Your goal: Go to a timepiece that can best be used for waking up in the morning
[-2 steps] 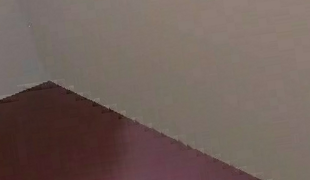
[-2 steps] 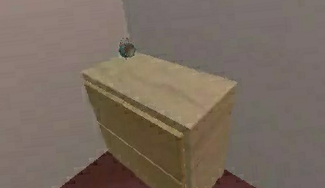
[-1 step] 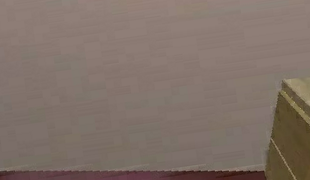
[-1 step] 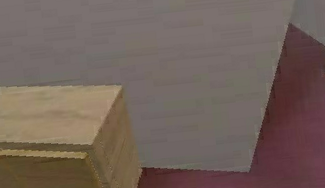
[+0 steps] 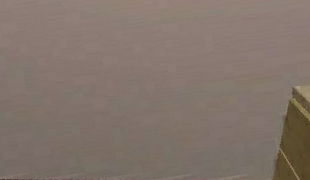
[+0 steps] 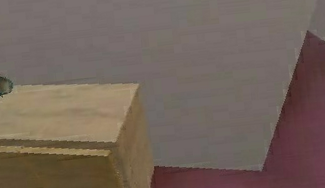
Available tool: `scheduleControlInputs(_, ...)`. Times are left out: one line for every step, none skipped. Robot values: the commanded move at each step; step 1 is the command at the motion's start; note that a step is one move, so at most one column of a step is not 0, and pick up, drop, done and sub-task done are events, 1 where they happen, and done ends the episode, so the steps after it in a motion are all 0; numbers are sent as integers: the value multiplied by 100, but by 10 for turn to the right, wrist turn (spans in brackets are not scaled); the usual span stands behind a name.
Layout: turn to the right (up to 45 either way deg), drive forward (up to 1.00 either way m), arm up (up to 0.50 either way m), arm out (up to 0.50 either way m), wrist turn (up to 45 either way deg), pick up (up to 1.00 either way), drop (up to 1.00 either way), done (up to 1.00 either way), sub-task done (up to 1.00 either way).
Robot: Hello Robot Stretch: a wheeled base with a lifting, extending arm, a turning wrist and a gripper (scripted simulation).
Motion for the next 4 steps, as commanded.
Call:
scheduleControlInputs(90, 0, 0, 0, 0, 0, 0, 0, 0)
scheduleControlInputs(0, 40, 0, 0, 0, 0, 0, 0, 0)
scheduleControlInputs(450, 0, 0, 0, 0, 0, 0, 0, 0)
scheduleControlInputs(0, 0, 0, 0, 0, 0, 0, 100, 0)
